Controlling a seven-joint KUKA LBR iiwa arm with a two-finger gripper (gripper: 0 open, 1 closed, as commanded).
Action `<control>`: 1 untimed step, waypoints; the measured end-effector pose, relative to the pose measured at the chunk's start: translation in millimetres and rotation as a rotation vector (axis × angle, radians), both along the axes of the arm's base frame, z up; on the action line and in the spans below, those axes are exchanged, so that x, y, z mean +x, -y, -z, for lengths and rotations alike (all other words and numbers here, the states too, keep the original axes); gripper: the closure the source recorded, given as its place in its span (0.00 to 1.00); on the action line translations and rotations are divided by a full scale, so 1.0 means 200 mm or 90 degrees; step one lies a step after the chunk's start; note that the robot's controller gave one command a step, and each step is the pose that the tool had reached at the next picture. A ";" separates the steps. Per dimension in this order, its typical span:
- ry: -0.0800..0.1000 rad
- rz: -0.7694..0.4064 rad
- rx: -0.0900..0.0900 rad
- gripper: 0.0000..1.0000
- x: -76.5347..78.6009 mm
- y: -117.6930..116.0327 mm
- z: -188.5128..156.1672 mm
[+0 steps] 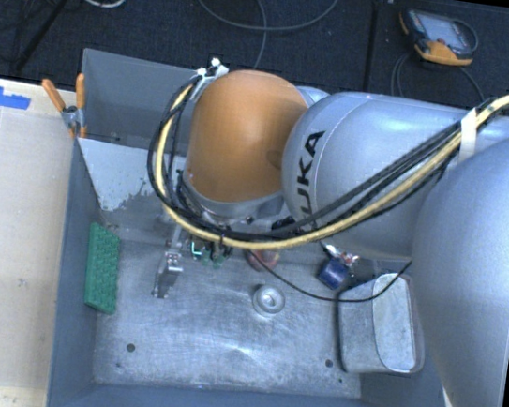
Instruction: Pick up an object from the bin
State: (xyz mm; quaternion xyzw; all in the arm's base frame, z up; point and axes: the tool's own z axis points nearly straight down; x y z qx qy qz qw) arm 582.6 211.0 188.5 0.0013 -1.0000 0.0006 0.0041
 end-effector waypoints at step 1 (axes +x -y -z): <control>0.003 0.153 -0.001 0.00 0.15 -0.10 0.29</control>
Offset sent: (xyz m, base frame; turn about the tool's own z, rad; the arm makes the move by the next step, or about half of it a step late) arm 0.0314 0.0207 -0.0556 0.2417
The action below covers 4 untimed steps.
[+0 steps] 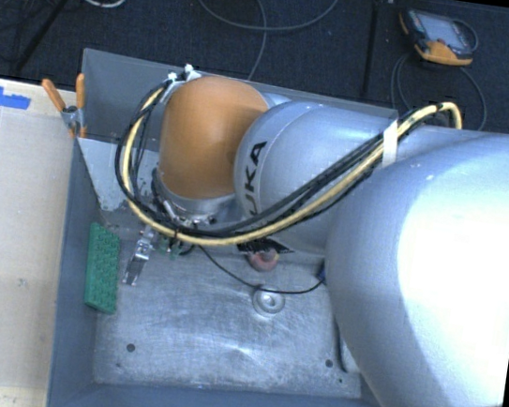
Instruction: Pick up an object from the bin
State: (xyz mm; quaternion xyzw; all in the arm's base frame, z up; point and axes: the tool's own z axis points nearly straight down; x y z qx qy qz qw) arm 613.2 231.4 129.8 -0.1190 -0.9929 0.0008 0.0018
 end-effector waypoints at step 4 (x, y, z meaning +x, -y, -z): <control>0.007 0.090 0.001 0.00 0.00 0.53 -0.23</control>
Offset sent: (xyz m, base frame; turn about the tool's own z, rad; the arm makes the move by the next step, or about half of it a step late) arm -0.0144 0.0151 -0.0484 -0.0799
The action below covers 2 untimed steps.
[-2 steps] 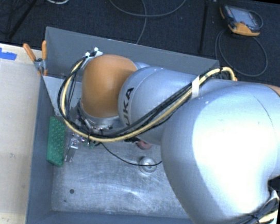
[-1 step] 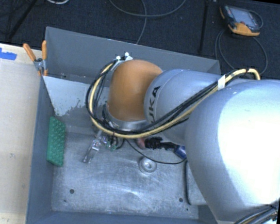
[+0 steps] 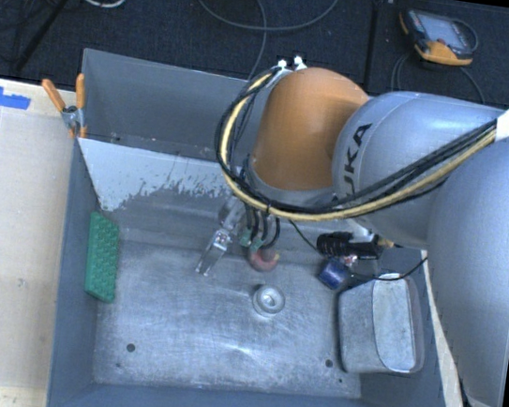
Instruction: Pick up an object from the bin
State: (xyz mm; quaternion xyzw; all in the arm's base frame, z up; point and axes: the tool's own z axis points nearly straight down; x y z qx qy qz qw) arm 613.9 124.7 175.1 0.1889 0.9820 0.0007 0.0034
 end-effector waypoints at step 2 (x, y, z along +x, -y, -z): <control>-0.007 0.100 0.000 0.00 0.00 0.58 0.41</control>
Offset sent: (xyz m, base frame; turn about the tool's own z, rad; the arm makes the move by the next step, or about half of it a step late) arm -0.0111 -0.0686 0.0193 0.0302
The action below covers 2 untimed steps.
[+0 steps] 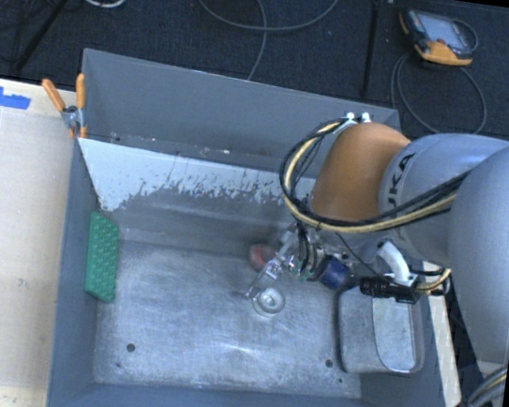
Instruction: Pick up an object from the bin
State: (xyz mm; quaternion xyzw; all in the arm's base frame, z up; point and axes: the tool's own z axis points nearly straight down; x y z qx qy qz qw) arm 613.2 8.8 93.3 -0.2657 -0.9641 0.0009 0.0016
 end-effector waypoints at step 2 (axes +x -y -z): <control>-0.002 0.115 -0.001 0.00 -0.03 0.00 -0.03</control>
Offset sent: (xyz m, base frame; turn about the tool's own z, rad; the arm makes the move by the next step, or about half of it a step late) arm -0.0322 0.0472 0.0856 0.0107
